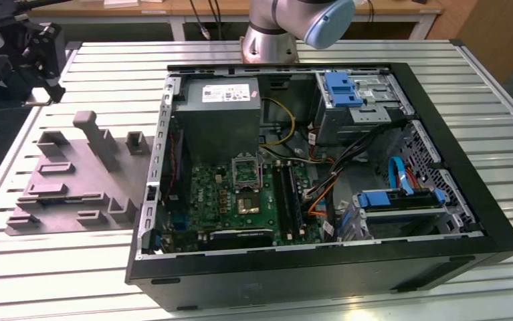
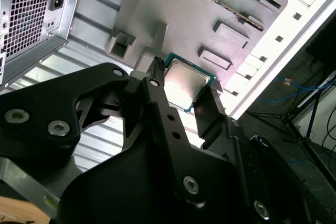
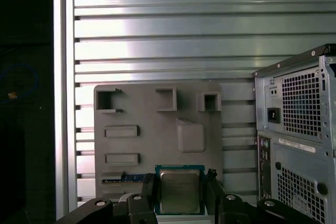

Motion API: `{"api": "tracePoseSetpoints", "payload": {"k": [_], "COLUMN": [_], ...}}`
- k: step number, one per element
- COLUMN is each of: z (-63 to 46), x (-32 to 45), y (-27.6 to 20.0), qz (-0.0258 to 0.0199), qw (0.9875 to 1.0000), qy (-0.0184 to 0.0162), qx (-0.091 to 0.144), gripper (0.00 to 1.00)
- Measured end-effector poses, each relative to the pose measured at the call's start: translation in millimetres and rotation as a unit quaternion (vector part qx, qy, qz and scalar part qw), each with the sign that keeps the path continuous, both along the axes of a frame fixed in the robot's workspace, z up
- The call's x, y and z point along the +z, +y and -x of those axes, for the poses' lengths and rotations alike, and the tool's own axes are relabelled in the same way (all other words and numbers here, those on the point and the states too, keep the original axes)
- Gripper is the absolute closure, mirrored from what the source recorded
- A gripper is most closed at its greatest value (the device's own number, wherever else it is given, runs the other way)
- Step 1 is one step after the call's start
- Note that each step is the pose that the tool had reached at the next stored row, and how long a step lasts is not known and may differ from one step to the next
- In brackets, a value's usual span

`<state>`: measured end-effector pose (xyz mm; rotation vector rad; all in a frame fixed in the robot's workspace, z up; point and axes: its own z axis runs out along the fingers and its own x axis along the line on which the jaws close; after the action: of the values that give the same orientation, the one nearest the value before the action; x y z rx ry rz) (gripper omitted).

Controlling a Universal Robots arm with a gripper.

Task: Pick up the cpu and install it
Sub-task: 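Pick up the cpu and move it towards the insertion slot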

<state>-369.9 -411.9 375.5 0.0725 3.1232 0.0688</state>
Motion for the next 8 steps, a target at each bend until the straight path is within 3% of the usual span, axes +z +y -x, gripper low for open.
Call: {"api": "tracePoseSetpoints", "payload": {"k": [8], "z": [-2.7], "x": [0.0], "y": [0.0], "qz": [0.0], "qw": [1.0], "qy": [0.0], "qx": [0.0], "gripper": [0.53]}}
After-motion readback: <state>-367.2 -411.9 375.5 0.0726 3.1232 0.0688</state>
